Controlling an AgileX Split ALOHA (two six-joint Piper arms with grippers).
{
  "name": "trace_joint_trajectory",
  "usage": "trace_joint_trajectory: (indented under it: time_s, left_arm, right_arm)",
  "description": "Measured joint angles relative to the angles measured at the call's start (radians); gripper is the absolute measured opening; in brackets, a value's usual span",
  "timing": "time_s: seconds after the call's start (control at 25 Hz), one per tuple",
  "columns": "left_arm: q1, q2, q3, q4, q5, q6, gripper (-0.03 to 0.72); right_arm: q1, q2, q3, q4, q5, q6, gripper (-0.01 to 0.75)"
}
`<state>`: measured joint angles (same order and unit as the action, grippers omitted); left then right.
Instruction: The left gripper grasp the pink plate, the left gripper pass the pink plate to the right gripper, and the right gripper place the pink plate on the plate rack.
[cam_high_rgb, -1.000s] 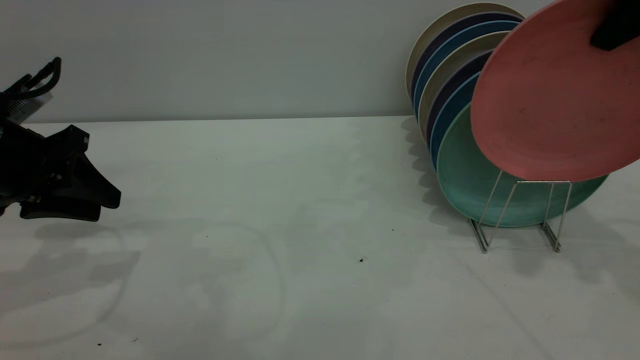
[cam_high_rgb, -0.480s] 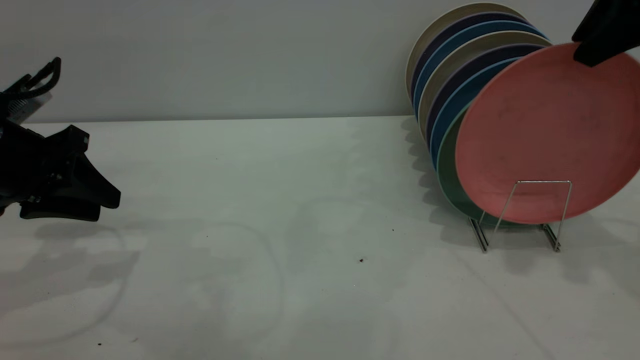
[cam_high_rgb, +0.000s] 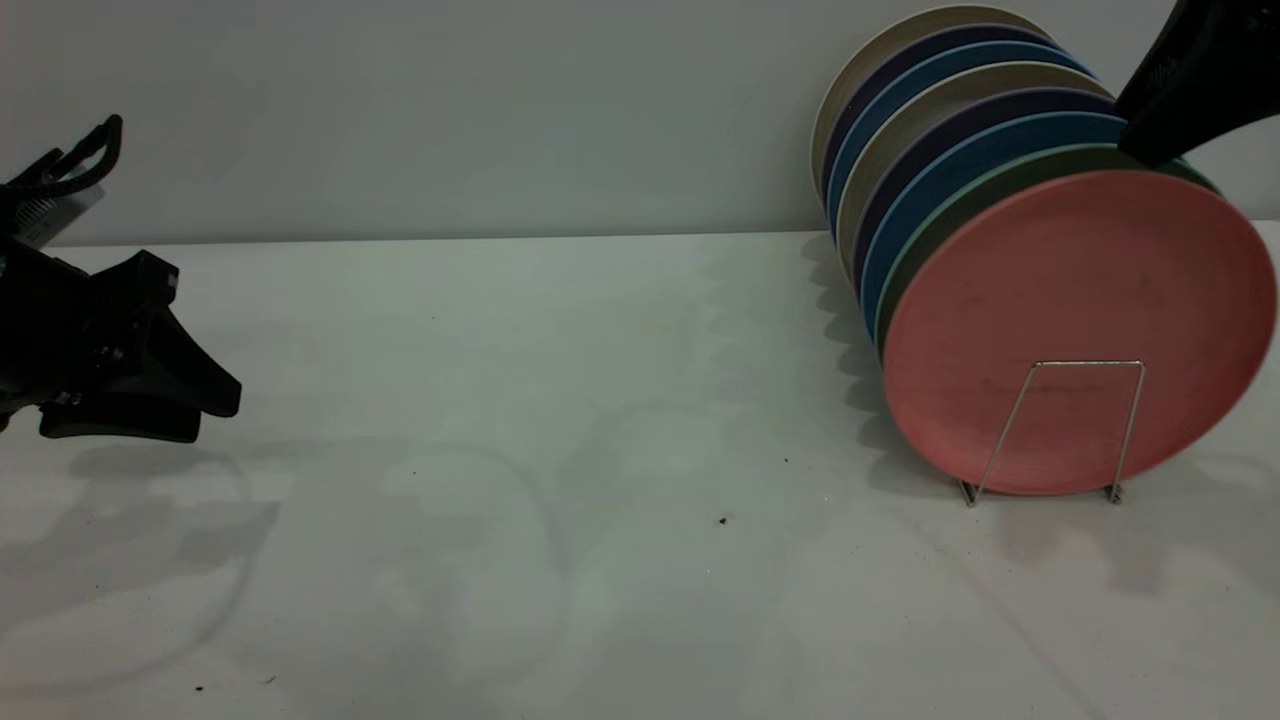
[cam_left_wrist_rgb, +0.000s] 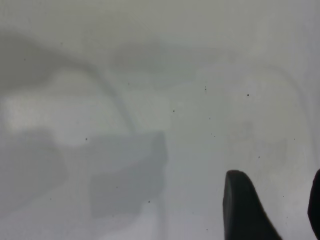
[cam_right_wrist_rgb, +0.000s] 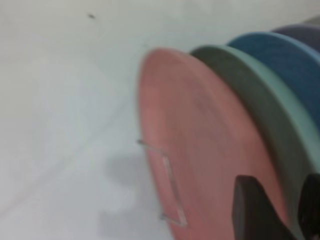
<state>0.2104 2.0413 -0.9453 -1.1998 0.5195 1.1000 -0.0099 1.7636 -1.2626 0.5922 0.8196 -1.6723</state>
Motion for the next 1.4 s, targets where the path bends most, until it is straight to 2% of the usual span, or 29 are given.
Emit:
trace_joint_trajectory:
  time_s: [0.16, 0.32, 0.4, 0.52, 0.72, 0.84, 0.96, 1.2, 1.4]
  left_arm:
    - [0.000, 0.000, 0.000, 0.000, 0.000, 0.000, 0.356]
    - [0.000, 0.000, 0.000, 0.044, 0.000, -0.021, 0.356]
    - [0.000, -0.004, 0.000, 0.133, -0.008, -0.086, 0.356]
    - [0.000, -0.048, 0.000, 0.320, -0.026, -0.238, 0.356]
    - [0.000, -0.231, 0.000, 0.667, -0.023, -0.525, 0.356]
    - [0.000, -0.350, 0.000, 0.852, 0.053, -0.686, 0.356]
    - [0.000, -0.473, 0.001, 0.972, 0.154, -0.799, 0.356]
    - [0.000, -0.740, 0.005, 1.046, 0.315, -0.870, 0.356]
    - [0.000, -0.938, 0.089, 1.008, 0.331, -0.864, 0.356]
  right_arm:
    - [0.000, 0.000, 0.000, 0.002, 0.054, 0.143, 0.244]
    - [0.000, -0.001, 0.000, 0.025, 0.064, 0.606, 0.244]
    - [0.000, -0.004, 0.000, 0.015, 0.080, 0.824, 0.244]
    - [0.000, -0.021, 0.000, -0.008, 0.130, 0.996, 0.244]
    - [0.000, -0.066, 0.000, -0.140, 0.226, 1.162, 0.245]
    - [0.000, -0.096, 0.000, -0.265, 0.314, 1.269, 0.260]
    - [0.000, -0.151, 0.019, -0.357, 0.377, 1.336, 0.284]
    - [0.000, -0.391, 0.170, -0.375, 0.388, 1.352, 0.294]
    - [0.000, -0.614, 0.288, -0.370, 0.397, 1.332, 0.295]
